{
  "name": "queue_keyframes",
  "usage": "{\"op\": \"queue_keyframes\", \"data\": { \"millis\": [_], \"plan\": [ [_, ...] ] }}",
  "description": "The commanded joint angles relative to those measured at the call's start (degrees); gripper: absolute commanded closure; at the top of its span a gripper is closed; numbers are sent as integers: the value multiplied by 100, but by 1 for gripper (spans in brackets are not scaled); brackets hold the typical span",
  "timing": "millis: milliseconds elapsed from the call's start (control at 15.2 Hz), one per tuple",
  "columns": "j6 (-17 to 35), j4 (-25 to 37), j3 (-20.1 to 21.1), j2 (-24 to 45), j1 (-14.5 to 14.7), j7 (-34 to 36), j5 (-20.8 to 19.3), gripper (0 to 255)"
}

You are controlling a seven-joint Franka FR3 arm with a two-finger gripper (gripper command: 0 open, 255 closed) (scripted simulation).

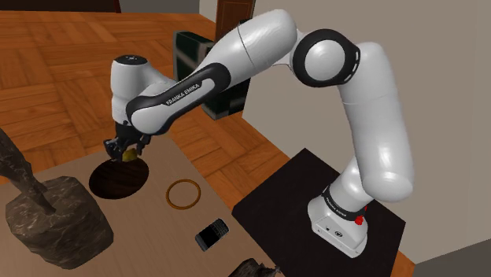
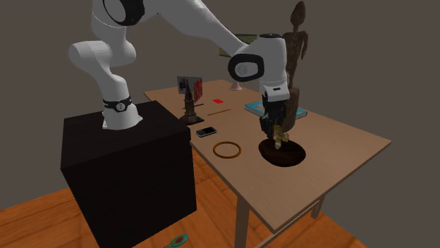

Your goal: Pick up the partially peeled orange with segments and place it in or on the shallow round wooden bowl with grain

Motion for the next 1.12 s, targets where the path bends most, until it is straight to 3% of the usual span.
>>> {"op": "queue_keyframes", "data": {
  "millis": [0,66,1056],
  "plan": [
    [-375,789,-59,395,272,78,-44,255],
    [-616,1322,-95,670,448,111,-66,255],
    [-26,1524,-289,1454,593,115,-219,255]
  ]
}}
